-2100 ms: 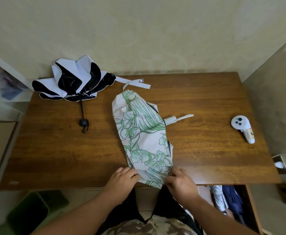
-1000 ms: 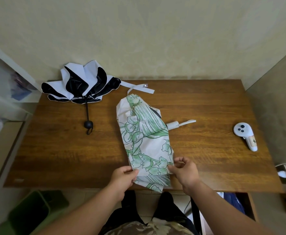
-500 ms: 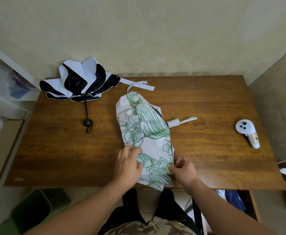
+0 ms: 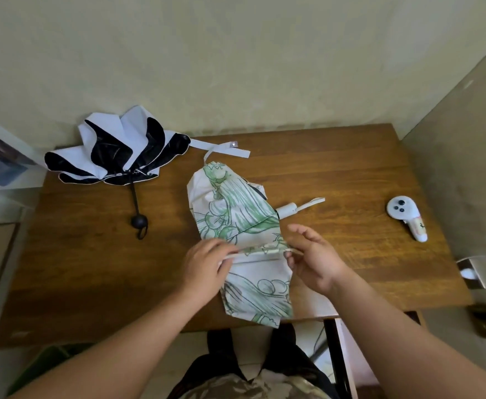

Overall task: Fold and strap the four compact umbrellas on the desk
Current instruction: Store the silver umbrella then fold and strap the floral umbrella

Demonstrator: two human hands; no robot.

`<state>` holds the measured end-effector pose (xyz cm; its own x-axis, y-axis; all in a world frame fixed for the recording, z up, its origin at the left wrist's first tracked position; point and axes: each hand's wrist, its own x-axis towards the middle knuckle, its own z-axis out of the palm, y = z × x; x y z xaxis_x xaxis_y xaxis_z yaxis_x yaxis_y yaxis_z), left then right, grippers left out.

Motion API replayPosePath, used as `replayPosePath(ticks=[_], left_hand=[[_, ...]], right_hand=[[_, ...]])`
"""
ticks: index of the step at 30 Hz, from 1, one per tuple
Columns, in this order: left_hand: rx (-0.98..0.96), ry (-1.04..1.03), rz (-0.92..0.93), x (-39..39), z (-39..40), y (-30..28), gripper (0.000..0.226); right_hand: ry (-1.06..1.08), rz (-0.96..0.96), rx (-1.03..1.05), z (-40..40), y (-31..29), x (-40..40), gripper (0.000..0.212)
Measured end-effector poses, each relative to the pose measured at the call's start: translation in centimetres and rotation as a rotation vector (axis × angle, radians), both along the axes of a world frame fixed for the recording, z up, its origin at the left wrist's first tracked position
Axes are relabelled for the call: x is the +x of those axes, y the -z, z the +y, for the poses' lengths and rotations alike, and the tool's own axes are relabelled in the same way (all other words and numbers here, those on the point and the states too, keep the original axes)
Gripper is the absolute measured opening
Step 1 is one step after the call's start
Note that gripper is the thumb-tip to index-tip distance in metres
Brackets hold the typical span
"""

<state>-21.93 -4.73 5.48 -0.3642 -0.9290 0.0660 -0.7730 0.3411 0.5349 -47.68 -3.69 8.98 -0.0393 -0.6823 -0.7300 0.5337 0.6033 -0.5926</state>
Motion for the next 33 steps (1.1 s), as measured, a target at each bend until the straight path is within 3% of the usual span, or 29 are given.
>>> replayPosePath(ticks=[2,4,6,9,12,17,19,22,26,28,31,33], left_hand=[[0.077,-0.070,0.062,0.4,-2.6,-1.8,0.024],[0.201,-0.133,0.116,0.8,-5.0,-3.0,0.025],[0.275,-0.168,0.135,1.2,-6.7,-3.6,0.028],[0.344,-0.178,0.153,1.5,-7.8,-3.8,0.031],[0.388,-0.180,0.162,1.6,-7.5,-3.5,0.031],[0.515,-0.043,0.194,2.3,-4.9,-2.9,0.024],[0.542,0.079,0.137,2.5,-3.0,-2.2,0.021],[0.433,0.341,-0.090,2.5,-0.2,0.2,0.021],[0.353,0.390,-0.236,1.7,1.3,2.8,0.020],[0.347,0.366,-0.265,1.2,1.7,3.4,0.019],[0.375,0.365,-0.317,0.7,1.8,4.1,0.019],[0.385,0.379,-0.351,0.4,1.7,4.4,0.018]], right_hand=[[-0.106,0.090,-0.108,-2.0,-1.4,0.2,0.011],[-0.272,0.231,-0.235,-3.6,-2.3,0.4,0.030],[-0.395,0.432,-0.337,-5.0,-2.8,0.9,0.034],[-0.385,0.745,-0.360,-6.7,-2.8,1.8,0.033],[-0.317,0.784,-0.333,-6.5,-2.1,1.9,0.034],[-0.548,0.969,-0.416,-1.8,-0.4,0.8,0.039],[-0.663,1.061,-0.410,0.8,0.9,0.1,0.042],[-0.910,1.177,-0.353,3.9,3.7,-0.8,0.041],[-1.272,1.080,-0.234,4.2,4.4,-0.6,0.042],[-1.236,1.115,-0.282,2.7,4.1,-0.5,0.046],[-1.046,1.340,-0.524,-1.4,3.7,0.0,0.034],[-1.103,1.398,-0.571,-4.1,3.2,0.7,0.045]])
